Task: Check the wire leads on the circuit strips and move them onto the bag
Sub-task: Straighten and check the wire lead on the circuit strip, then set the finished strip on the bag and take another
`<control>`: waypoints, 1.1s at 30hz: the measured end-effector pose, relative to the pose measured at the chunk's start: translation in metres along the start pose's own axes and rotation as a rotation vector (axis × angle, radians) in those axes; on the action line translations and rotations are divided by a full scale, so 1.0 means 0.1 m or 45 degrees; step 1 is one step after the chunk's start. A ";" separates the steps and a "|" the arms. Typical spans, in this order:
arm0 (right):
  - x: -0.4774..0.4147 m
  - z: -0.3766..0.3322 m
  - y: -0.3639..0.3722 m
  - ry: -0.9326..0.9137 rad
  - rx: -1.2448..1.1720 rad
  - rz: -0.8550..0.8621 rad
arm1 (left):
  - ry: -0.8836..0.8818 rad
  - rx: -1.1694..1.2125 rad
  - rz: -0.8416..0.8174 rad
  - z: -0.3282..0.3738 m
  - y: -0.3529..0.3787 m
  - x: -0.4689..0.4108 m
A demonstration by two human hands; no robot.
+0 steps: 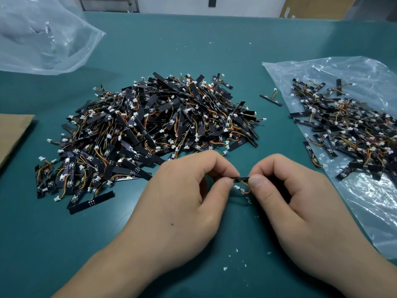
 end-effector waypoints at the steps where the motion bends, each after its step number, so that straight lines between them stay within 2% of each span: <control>1: 0.00 0.00 0.00 0.003 -0.014 0.001 | -0.013 0.035 0.002 -0.01 0.00 0.00; 9: 0.01 0.00 0.00 -0.010 0.013 -0.023 | -0.007 -0.021 0.005 0.02 0.01 0.00; 12: 0.01 0.00 -0.01 -0.014 -0.022 -0.021 | -0.013 0.044 0.021 0.02 0.00 0.01; 27: 0.01 -0.03 0.04 -0.027 0.136 -0.074 | -0.021 -0.039 -0.047 0.02 0.05 0.01; 33: 0.00 -0.06 0.03 -0.029 0.030 -0.085 | -0.049 0.045 -0.013 0.00 0.04 0.01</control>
Point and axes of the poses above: each hand's wrist, its own x-axis away from the middle knuckle, its own y-axis out of the palm, z = x × y, the point moved 9 cm from there along -x, towards the middle knuckle, and after that the axes turned 10 degrees about -x, right-handed, at the moved point
